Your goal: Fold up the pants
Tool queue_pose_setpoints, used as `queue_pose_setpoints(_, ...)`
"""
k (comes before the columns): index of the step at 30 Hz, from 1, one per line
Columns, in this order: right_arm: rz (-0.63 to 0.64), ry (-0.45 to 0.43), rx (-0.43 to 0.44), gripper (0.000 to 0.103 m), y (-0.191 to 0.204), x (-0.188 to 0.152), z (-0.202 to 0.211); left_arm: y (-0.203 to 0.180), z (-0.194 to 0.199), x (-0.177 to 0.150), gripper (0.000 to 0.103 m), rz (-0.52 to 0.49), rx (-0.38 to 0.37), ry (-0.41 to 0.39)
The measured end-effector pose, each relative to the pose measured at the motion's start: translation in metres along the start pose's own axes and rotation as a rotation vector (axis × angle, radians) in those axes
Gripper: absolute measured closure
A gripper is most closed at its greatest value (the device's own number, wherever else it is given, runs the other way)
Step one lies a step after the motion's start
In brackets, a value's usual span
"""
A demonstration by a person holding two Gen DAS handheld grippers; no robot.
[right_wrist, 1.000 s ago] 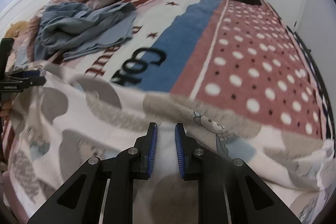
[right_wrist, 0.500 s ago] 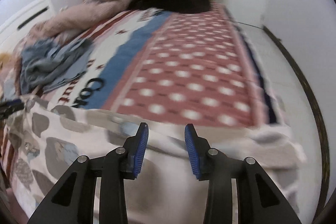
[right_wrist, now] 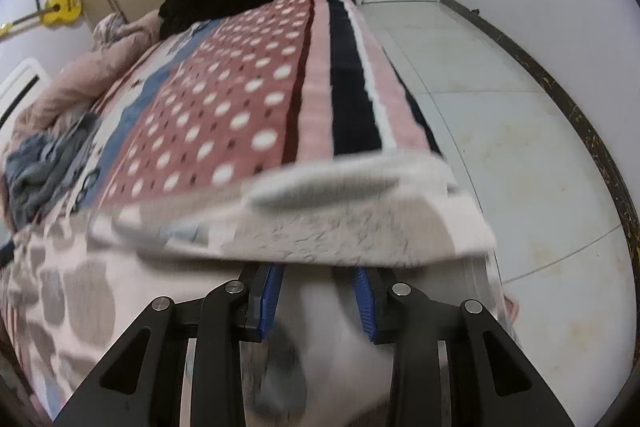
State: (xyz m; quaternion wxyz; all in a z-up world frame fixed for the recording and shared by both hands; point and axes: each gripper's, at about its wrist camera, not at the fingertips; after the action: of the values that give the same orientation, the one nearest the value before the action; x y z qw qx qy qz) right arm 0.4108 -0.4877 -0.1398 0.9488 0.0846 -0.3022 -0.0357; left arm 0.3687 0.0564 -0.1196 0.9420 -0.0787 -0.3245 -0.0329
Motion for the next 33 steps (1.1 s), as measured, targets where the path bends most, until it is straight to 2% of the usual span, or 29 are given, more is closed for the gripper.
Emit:
queue_pose_setpoints(6,-0.059,-0.01,-0.076,0.076,-0.015,0.027,-0.026,0.007,-0.011,-0.002,0.02,0.008,0.029,0.003)
queue_pose_setpoints(11,-0.092,-0.051,-0.052,0.073,-0.033,0.026,0.002,0.009,-0.001,-0.004,0.02,0.017,0.029,-0.005)
queue_pose_setpoints(14,-0.122,-0.073,-0.041,0.06,-0.052,0.011,0.034,0.01,0.013,-0.005,0.02,0.035,0.015,-0.027)
queue_pose_setpoints(15,-0.126,-0.076,-0.044,0.059,-0.059,0.004,0.044,0.01,0.018,-0.006,0.019,0.041,0.007,-0.034)
queue_pose_setpoints(19,-0.138,-0.039,-0.024,0.047,-0.085,-0.027,0.068,0.008,0.038,-0.013,0.017,0.046,0.016,-0.051)
queue_pose_setpoints(22,-0.173,0.0,-0.007,0.046,-0.101,-0.052,0.072,0.013,0.052,-0.024,0.017,0.057,0.055,-0.06)
queue_pose_setpoints(24,-0.228,-0.01,0.024,0.045,-0.107,-0.068,0.078,0.024,0.06,-0.033,0.015,0.094,0.061,-0.065)
queue_pose_setpoints(27,-0.224,-0.025,0.077,0.044,-0.094,-0.084,0.088,0.05,0.074,-0.051,0.013,0.184,0.063,-0.073)
queue_pose_setpoints(33,-0.038,-0.101,0.063,0.044,-0.015,-0.099,0.118,0.114,0.101,-0.094,0.012,0.356,0.112,-0.093)
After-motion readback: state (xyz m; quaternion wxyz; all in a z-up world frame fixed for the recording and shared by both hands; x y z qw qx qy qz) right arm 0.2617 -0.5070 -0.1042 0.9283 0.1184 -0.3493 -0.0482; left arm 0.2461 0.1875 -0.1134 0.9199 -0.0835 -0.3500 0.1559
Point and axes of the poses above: each gripper's, at about its wrist camera, not at the fingertips, and z roughly against the way its jaws point, y to its left, x to its top, and after that the axes turned 1 degree about -x, right-handed
